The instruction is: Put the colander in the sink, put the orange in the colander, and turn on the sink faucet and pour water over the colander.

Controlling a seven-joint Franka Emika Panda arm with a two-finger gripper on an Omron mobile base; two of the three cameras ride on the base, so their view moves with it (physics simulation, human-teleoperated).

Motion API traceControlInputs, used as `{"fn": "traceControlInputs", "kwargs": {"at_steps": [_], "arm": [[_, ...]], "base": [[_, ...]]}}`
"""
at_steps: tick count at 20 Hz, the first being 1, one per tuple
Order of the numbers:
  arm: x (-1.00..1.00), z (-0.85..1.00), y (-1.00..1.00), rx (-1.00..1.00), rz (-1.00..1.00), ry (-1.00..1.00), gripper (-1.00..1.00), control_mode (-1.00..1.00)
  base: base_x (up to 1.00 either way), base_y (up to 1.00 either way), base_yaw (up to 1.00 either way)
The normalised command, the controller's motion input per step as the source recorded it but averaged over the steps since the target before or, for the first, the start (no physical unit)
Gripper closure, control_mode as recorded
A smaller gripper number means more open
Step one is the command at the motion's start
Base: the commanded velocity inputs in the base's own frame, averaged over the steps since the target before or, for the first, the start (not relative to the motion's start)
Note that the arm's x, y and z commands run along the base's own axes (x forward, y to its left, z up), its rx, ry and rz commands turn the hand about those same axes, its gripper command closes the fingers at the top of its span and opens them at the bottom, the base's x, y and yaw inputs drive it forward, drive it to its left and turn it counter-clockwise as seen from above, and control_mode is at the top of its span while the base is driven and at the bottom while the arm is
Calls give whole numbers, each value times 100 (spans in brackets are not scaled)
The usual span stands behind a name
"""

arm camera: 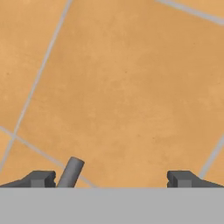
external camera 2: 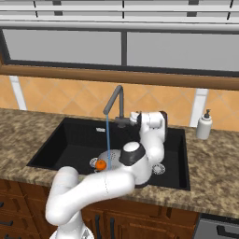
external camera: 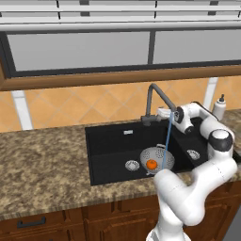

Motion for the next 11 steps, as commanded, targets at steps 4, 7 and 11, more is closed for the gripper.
{"fn": "traceControlInputs", "kwargs": {"at_steps": [4,7,11], "arm": [[18,0,-78,3,1,0,-100,-100],[12,0,-73,3,0,0,-100,-100],[1,0,-62,2,1,1,-100,-100]], "base": [[0,0,0],[0,0,0],[0,0,0]]}}
